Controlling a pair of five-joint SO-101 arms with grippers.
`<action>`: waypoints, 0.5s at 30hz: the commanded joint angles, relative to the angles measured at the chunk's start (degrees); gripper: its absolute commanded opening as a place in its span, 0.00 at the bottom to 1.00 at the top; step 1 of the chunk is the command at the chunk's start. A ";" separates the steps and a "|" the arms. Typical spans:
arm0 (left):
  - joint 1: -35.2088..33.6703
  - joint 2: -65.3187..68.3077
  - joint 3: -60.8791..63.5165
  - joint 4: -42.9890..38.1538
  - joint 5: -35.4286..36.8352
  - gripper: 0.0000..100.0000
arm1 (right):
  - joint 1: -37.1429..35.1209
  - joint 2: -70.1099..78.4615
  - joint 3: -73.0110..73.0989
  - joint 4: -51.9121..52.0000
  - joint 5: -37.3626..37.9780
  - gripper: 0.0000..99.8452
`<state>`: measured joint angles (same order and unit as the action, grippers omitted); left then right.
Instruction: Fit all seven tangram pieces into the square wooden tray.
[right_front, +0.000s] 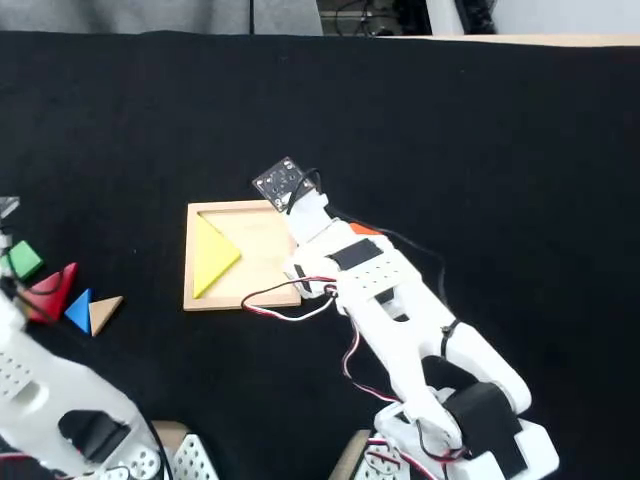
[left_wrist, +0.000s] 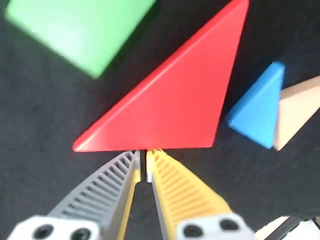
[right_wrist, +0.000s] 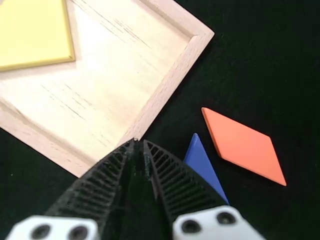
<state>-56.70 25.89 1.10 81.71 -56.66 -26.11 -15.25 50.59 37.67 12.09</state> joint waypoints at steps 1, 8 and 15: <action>5.14 -1.23 -0.75 -0.53 4.92 0.03 | -0.70 0.13 -0.48 -1.05 0.70 0.01; 14.20 -1.23 -0.75 -4.75 12.04 0.03 | -0.70 0.13 -0.40 -1.05 0.70 0.01; 25.36 -1.23 -0.75 -11.34 21.80 0.03 | -0.70 0.13 -0.40 -1.05 0.70 0.01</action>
<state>-38.15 25.89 1.10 73.10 -39.69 -26.11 -15.25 50.59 37.67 12.09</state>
